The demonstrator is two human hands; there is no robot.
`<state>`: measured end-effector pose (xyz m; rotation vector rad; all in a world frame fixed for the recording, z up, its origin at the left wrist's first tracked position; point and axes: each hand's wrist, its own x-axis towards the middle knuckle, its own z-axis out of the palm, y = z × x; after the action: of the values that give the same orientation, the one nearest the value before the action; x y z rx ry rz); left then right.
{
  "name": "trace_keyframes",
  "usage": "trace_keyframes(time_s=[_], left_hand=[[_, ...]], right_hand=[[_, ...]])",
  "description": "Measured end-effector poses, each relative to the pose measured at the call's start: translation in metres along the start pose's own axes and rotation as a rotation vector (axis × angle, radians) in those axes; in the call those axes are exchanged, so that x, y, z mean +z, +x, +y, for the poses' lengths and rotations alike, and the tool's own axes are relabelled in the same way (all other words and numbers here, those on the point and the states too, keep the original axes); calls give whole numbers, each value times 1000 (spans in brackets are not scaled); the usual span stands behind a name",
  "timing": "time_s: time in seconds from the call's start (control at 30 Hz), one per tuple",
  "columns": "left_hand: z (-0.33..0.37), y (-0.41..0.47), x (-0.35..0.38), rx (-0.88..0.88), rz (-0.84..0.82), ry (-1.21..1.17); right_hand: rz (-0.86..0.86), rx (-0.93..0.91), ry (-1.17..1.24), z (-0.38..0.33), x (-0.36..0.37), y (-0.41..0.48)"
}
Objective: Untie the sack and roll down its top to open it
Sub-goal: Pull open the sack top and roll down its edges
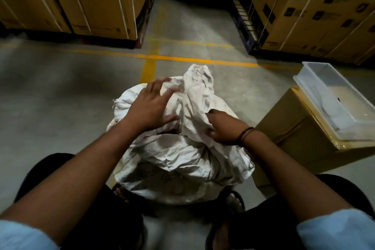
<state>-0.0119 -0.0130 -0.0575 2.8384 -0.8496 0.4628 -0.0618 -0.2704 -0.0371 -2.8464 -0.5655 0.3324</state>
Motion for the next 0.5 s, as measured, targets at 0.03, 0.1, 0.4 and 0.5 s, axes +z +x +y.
trace_keyframes(time_s=[0.03,0.1,0.4,0.5], left_hand=[[-1,4,1,-26,61,27],[-7,8,3,-107,44,46],[-15,12,6,-96,-242,-277],[0,13,4,-43,-149,-58]], right_hand=[[-25,-91,-8,3,-8,-2],[-65,-222,1,14,-23,-9],[-1,311,-205,33,-42,-12],[225,239,-83,13,-42,-8]])
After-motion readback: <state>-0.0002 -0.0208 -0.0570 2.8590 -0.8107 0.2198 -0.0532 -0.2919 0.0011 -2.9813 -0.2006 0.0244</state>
